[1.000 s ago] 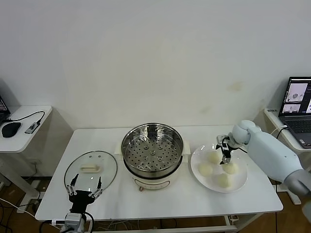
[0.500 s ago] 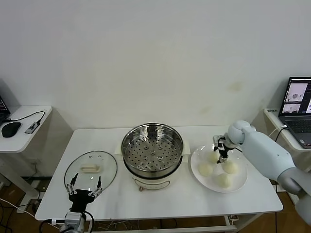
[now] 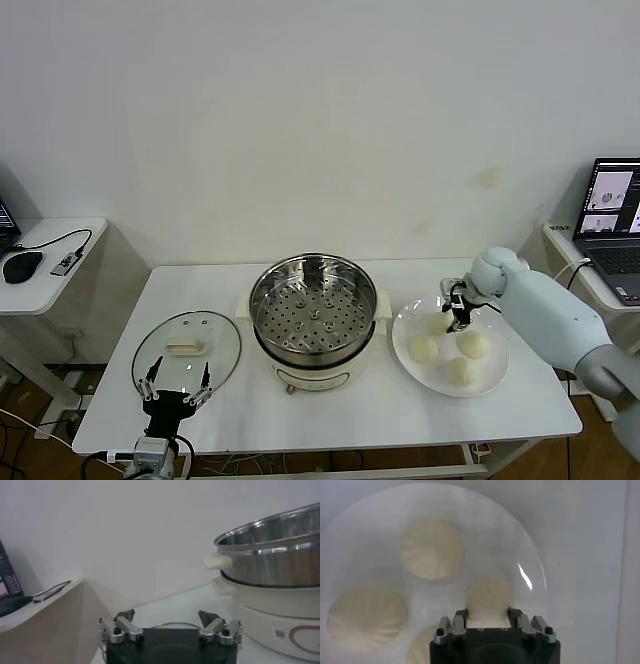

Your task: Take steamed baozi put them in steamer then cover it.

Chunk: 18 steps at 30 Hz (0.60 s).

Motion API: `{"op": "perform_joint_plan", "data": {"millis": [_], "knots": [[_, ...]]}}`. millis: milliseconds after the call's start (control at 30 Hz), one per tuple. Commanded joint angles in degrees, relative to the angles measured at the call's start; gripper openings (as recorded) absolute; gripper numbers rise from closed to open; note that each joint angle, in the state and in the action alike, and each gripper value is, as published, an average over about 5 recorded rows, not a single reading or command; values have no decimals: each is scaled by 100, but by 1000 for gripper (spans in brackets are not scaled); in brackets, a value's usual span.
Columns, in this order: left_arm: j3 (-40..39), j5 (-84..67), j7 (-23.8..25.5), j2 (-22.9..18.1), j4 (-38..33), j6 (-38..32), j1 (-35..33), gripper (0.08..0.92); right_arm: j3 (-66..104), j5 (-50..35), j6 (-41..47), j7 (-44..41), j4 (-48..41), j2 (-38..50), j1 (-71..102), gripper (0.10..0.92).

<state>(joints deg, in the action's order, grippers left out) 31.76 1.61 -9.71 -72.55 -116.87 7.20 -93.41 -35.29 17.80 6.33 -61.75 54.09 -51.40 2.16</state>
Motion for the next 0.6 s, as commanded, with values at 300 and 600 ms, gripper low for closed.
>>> {"op": "perform_joint_plan", "data": {"millis": [300, 600], "knots": [[-54, -1884, -114, 107, -177, 306, 62, 823, -1342, -1874, 139, -66, 1483, 739, -2250, 526], [-45, -2362, -100, 152, -205, 191, 58, 823, -2581, -3207, -228, 91, 1884, 155, -3793, 526]]}}
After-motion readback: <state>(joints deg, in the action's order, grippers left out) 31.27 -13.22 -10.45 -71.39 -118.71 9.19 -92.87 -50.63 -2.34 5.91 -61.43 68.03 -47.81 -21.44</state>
